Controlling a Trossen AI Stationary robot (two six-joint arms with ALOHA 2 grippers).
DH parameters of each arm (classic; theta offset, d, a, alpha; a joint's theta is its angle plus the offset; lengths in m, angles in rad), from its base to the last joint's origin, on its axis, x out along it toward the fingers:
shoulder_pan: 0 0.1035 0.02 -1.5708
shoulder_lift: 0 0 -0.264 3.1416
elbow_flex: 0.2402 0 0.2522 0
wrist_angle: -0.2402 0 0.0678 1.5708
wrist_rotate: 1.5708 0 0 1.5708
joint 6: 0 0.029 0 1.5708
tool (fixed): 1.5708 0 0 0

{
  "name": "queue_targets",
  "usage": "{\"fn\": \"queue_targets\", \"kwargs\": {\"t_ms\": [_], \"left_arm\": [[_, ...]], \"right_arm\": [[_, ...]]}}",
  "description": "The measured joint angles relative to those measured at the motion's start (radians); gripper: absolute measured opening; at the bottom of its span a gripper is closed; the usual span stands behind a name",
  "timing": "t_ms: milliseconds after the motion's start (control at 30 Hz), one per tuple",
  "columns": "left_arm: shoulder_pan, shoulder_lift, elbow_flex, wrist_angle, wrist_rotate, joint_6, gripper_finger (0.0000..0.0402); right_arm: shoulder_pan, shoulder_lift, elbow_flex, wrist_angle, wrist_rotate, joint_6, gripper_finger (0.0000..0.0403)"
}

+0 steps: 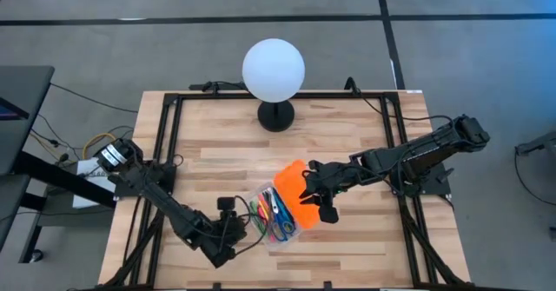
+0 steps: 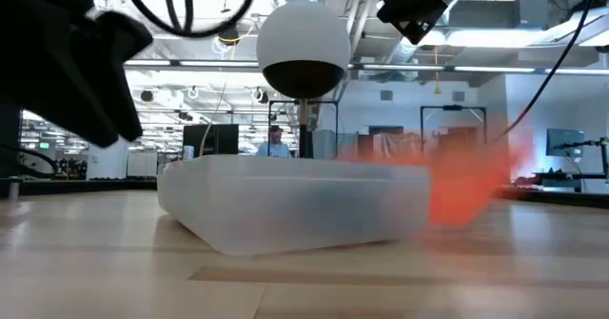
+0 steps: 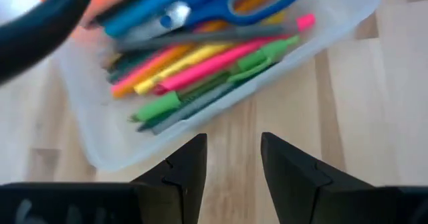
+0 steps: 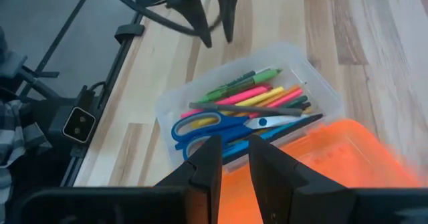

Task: Pick & place school supplies into a supply box
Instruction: Close the orange supply box

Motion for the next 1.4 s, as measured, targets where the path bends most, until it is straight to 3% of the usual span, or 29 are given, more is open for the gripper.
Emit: {"fn": "queue_targets", "kwargs": {"t_ms": [233,333,600,833,933,1100,1400], "left_arm": [[0.070,0.000,-0.054,0.062,0.113,0.003,0.0137],[0.082,0.000,-0.063,0.072,0.126,0.005,0.0137],[0.083,0.000,-0.063,0.074,0.125,0.013,0.0137],[0.088,0.000,-0.084,0.116,0.129,0.010,0.0137],[0.109,0.001,-0.119,0.160,0.188,0.007,0.0137],[0.153,0.001,-0.148,0.178,0.218,-0.012,0.0137],[0.196,-0.001,-0.191,0.254,0.262,0.002,0.0137]], "right_arm": [[0.000,0.000,0.000,-0.015,0.001,0.012,0.0066],[-0.009,0.000,0.000,-0.118,0.008,0.063,0.0066],[-0.065,0.008,-0.095,-0.344,0.191,0.163,0.0066],[-0.121,0.008,-0.228,-0.311,0.190,0.115,0.0065],[-0.156,0.008,-0.278,-0.284,0.186,0.108,0.0066],[-0.189,0.008,-0.378,-0.111,0.110,0.038,0.0065],[-0.170,0.008,-0.523,0.180,0.070,-0.078,0.0065]]}}
